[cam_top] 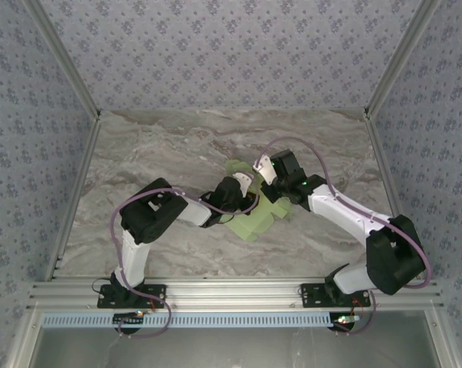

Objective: Fold the paper box

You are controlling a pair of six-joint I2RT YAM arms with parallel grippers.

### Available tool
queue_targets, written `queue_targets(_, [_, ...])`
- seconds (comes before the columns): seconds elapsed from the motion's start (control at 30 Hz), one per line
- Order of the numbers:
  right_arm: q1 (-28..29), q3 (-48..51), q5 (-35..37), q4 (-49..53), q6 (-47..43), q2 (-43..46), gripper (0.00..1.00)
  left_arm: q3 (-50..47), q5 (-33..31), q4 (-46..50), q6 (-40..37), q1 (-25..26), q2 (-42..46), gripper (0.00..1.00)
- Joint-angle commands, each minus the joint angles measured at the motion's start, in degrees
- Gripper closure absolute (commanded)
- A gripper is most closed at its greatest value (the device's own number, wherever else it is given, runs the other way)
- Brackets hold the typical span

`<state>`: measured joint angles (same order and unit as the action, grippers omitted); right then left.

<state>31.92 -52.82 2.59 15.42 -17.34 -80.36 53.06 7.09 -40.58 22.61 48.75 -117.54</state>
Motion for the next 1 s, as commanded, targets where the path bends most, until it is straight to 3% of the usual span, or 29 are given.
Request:
queue_targets(0.0, [0.3,-0.6,2.4,4.0,0.8,-0.3,1.00,-1.5,0.4,0.9,0.6,0.4,-0.2,0.83])
queue_targets(0.5, [0.9,-5.4,15.7,5.9,-7.6,-1.9,1.00,-2.0,-0.6,3.8,1.6,-0.3,6.7,0.72])
queue_targets(0.77, [4.4,-2.7,24.9,-0.5,-14.4,-3.6,1.00,-6.0,-1.1,5.3,2.0,-0.9,11.5,0.66])
queue_targets(0.97, [6.0,1.1,26.1,-8.4,-21.3,-3.1,1.00,-10.6,-2.7,7.5,3.1,-1.9,16.6,0.66])
